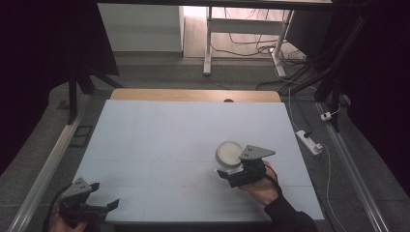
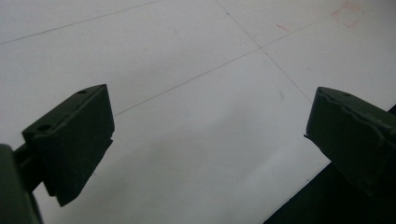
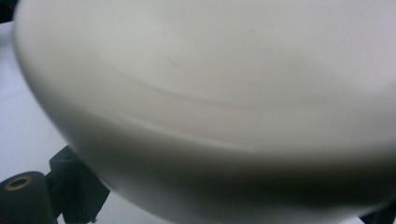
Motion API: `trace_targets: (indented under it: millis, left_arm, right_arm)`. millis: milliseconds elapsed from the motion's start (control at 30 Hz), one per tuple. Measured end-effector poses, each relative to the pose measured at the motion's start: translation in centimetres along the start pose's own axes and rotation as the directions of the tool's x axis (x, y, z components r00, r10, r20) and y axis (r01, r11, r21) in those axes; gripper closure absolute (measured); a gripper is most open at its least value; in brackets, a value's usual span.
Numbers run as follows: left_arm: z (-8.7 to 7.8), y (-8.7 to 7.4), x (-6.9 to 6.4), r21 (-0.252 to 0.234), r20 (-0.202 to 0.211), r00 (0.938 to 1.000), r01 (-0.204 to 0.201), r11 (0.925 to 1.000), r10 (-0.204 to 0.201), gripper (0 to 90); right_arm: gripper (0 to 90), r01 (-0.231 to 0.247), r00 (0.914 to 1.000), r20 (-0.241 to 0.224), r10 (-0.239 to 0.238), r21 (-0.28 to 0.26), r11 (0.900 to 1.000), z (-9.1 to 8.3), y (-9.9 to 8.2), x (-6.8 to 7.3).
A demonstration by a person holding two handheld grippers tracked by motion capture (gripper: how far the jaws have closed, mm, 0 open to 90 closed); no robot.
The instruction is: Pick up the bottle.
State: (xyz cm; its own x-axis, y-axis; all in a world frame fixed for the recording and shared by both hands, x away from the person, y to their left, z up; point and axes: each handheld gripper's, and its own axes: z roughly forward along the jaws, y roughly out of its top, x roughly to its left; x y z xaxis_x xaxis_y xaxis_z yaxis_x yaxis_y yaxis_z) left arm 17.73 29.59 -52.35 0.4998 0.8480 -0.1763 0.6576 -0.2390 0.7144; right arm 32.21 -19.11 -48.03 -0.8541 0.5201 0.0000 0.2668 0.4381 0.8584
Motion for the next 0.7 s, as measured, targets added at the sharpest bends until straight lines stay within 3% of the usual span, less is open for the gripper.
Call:
trace_targets:
  millis: [233,700]
  left_arm:
    - [0.0,0.0,0.0,0.002,0.000,1.0000,-0.001,1.0000,0.001,1.9]
    - [0.0,0.0,0.0,0.001,0.003,1.0000,-0.002,1.0000,0.002,1.9]
  right_arm:
    - [7.3,0.008,0.9975,-0.070,-0.008,-0.009,0.9999,1.7,1.2,1.0]
    - [7.3,0.042,0.9942,-0.100,-0.041,0.009,0.9991,4.8,2.9,2.1]
